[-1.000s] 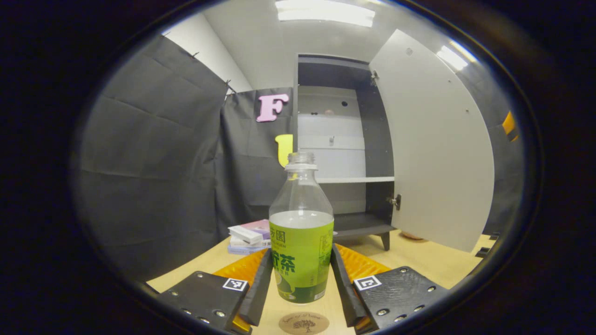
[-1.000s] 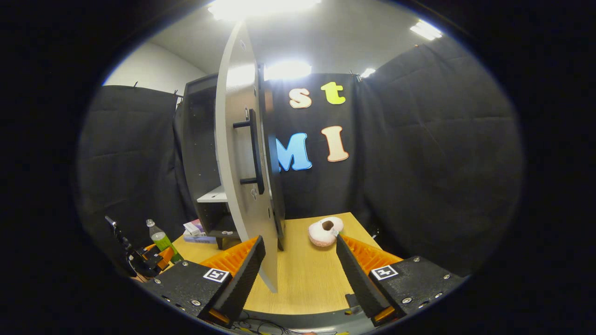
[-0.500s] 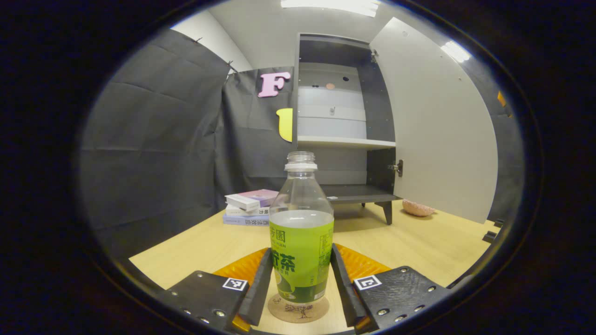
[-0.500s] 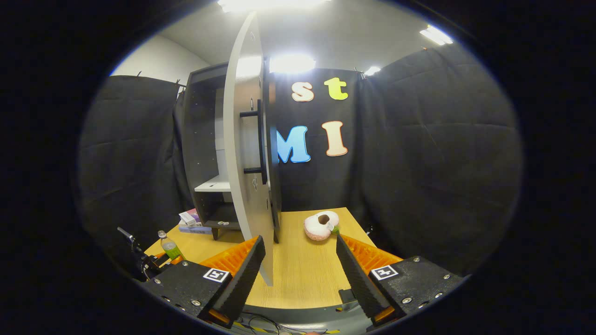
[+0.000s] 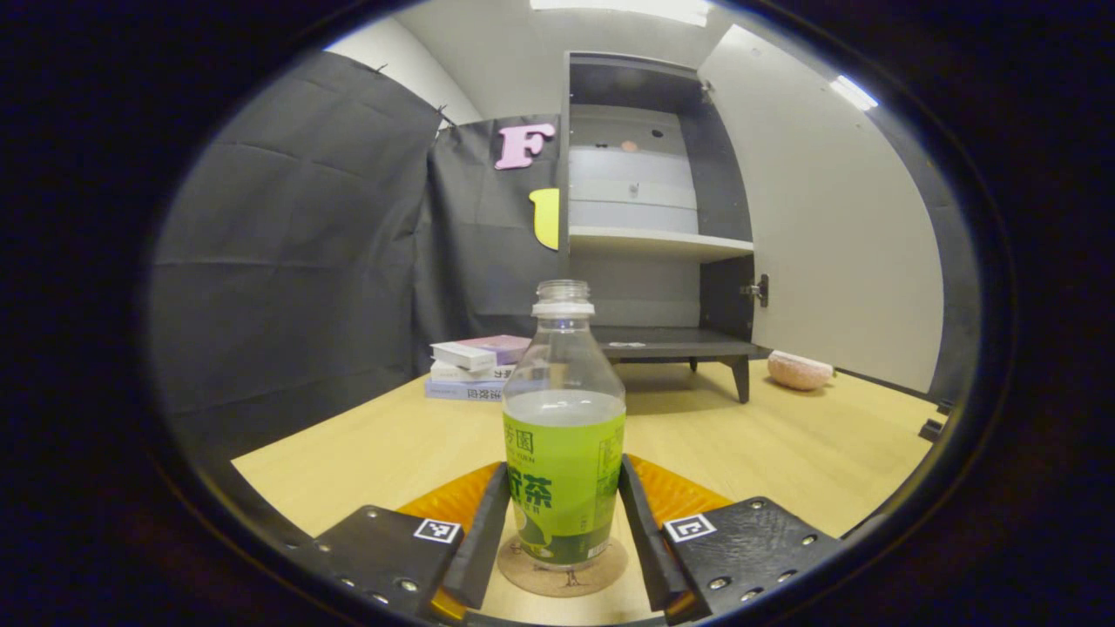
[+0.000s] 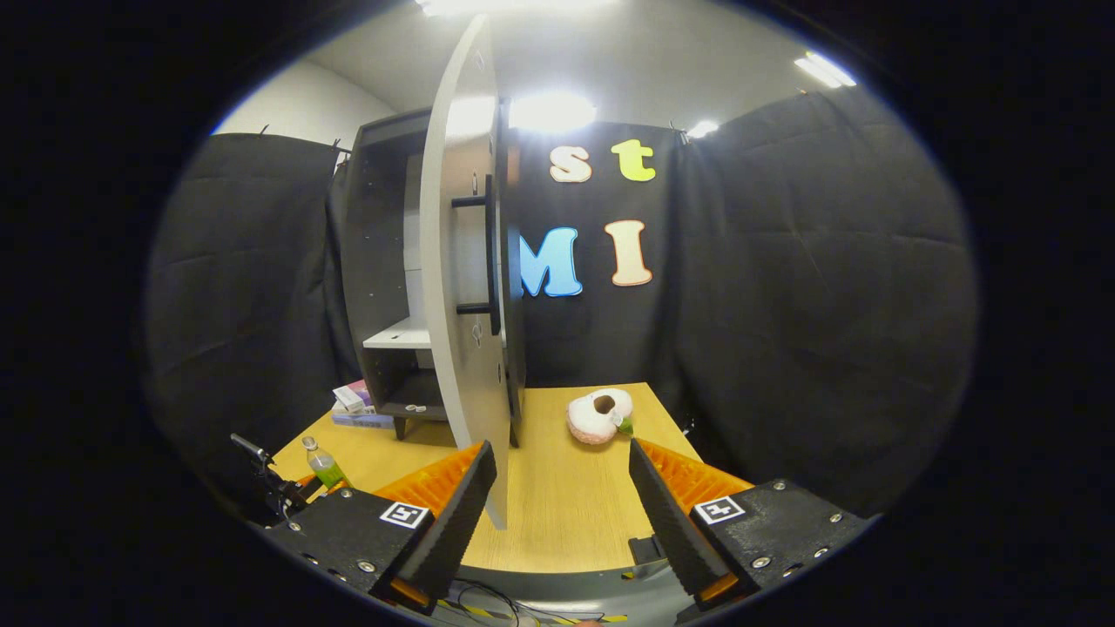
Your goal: Open the cabinet door with the right hand, grasp the bottle in the cabinet with the left hand and place it on the coaster, then close the cabinet door with the right hand.
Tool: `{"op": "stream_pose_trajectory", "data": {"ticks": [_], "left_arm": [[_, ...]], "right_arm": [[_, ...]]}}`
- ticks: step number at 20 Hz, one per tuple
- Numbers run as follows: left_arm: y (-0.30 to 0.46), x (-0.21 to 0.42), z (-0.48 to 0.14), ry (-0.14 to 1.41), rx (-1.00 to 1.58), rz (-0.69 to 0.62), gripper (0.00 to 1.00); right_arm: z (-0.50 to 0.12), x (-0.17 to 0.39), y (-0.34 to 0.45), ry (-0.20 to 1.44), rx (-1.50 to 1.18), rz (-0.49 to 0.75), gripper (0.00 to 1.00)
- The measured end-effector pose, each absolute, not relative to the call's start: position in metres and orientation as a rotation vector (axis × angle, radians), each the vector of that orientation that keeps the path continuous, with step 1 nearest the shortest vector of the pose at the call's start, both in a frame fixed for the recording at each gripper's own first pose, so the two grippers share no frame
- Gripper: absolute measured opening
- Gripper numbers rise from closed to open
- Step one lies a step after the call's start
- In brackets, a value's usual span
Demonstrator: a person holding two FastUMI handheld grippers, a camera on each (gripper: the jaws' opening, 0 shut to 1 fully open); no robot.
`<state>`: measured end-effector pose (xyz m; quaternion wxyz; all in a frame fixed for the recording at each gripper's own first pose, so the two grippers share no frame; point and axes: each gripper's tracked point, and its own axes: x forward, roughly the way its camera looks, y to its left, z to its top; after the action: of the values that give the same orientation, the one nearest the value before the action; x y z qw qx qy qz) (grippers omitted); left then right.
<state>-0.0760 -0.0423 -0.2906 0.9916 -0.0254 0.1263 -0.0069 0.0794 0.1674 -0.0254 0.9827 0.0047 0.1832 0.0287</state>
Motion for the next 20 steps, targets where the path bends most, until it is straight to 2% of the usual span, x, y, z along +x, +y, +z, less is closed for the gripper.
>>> {"op": "stream_pose_trajectory", "data": {"ticks": [2,3,5,7,9,11,14,15,18,20], "left_arm": [[-0.043,-0.077,-0.293,0.275,-0.04,-0.013,0.7],[-0.041,-0.079,-0.291,0.283,-0.033,-0.008,0.66],[-0.04,-0.078,-0.287,0.298,-0.012,0.004,0.91],[-0.04,-0.077,-0.281,0.316,0.012,0.001,0.88],[-0.037,-0.076,-0.259,0.28,0.03,0.002,0.92],[-0.034,-0.076,-0.242,0.268,0.031,0.003,0.88],[-0.027,-0.077,-0.209,0.237,0.015,0.014,0.88],[-0.026,-0.079,-0.196,0.221,0.011,0.015,0.84],[-0.018,-0.083,-0.165,0.19,-0.015,0.016,0.91],[-0.011,-0.085,-0.147,0.174,-0.026,0.021,0.88]], "right_arm": [[-0.025,0.083,0.171,0.367,0.019,0.068,0.95],[-0.025,0.085,0.173,0.362,0.024,0.073,0.95],[-0.021,0.091,0.175,0.348,0.037,0.081,0.95],[-0.017,0.097,0.176,0.333,0.057,0.085,0.95],[-0.01,0.104,0.175,0.312,0.076,0.083,0.95],[-0.004,0.11,0.171,0.294,0.078,0.078,0.95],[0.01,0.124,0.167,0.255,0.071,0.06,0.95],[0.017,0.131,0.168,0.236,0.069,0.058,0.95],[0.039,0.148,0.17,0.177,0.056,0.042,0.94],[0.052,0.161,0.174,0.145,0.045,0.031,0.95]]}}
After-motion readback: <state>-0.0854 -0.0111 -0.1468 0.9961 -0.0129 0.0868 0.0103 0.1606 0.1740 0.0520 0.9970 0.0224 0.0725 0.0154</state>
